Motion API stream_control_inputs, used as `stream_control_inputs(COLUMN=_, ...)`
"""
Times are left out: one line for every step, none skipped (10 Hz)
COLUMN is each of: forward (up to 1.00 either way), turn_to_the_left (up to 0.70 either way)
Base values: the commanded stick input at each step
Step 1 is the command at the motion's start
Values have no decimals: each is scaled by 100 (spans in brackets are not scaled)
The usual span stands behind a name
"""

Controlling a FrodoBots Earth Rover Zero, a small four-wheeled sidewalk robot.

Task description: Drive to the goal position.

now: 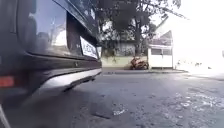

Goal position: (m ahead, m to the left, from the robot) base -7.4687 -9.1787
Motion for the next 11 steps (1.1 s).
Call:
stream_control_inputs(forward=0, turn_to_the_left=-66)
stream_control_inputs(forward=0, turn_to_the_left=-66)
stream_control_inputs(forward=0, turn_to_the_left=-67)
stream_control_inputs(forward=0, turn_to_the_left=-65)
stream_control_inputs(forward=0, turn_to_the_left=-63)
stream_control_inputs(forward=0, turn_to_the_left=-66)
stream_control_inputs(forward=0, turn_to_the_left=-67)
stream_control_inputs(forward=0, turn_to_the_left=-67)
stream_control_inputs(forward=0, turn_to_the_left=-34)
stream_control_inputs(forward=0, turn_to_the_left=0)
stream_control_inputs(forward=0, turn_to_the_left=0)
